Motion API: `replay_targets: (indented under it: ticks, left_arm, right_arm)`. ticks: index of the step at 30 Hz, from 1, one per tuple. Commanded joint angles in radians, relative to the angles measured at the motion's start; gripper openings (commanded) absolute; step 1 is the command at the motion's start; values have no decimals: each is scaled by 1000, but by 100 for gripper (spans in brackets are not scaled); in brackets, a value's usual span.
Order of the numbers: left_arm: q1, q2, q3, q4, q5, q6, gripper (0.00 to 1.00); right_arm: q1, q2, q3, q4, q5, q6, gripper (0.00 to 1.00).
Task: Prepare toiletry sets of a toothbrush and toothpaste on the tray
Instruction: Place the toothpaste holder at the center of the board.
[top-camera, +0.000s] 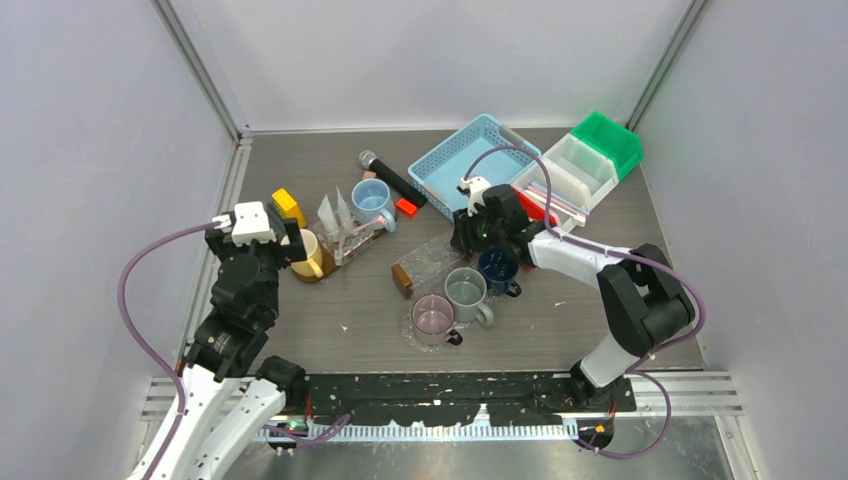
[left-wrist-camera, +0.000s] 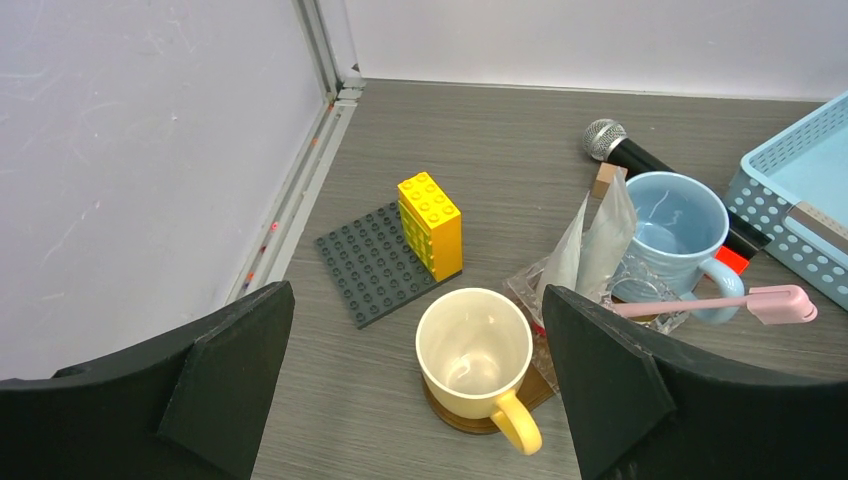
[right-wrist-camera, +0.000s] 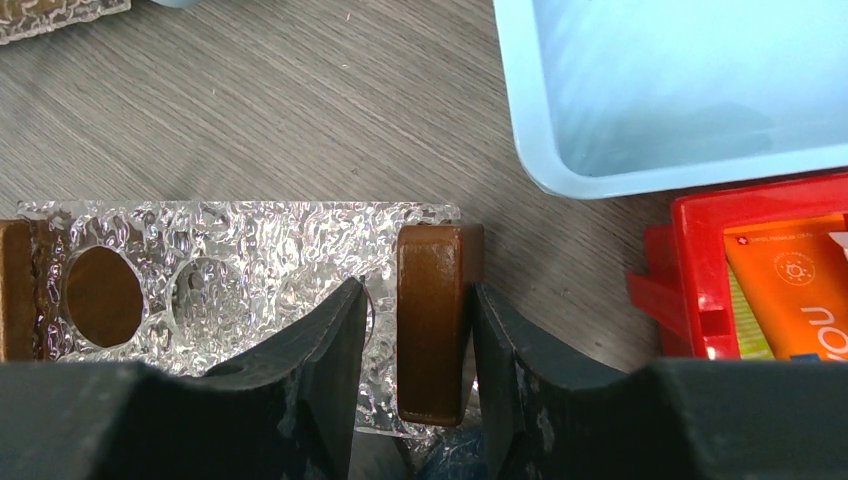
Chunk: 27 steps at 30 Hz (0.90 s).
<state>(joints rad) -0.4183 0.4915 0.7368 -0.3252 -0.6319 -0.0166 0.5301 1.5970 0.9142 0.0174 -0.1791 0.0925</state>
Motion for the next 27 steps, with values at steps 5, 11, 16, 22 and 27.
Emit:
replay_targets:
  ticks: [5,11,16,22,27]
  left_arm:
    - [7,-1,-2,58,-11,12,98]
    - [9,-4,-2,57,-5,12,98]
    - [10,-1,0,54,-2,12,98]
    - [13,-4,-1,52,-2,12,98]
    - [15,-2,-1,53,8,11,98]
  right_arm:
    - [6,15,43,52,-58,-44,33]
    - [7,-35,76,-39,-10,-56,63]
    - [9,-87,142,-150,72,-52,71]
    - [74,-106,256,-316,160,-6,72]
    - [151,-56,372,-490,270,75,72]
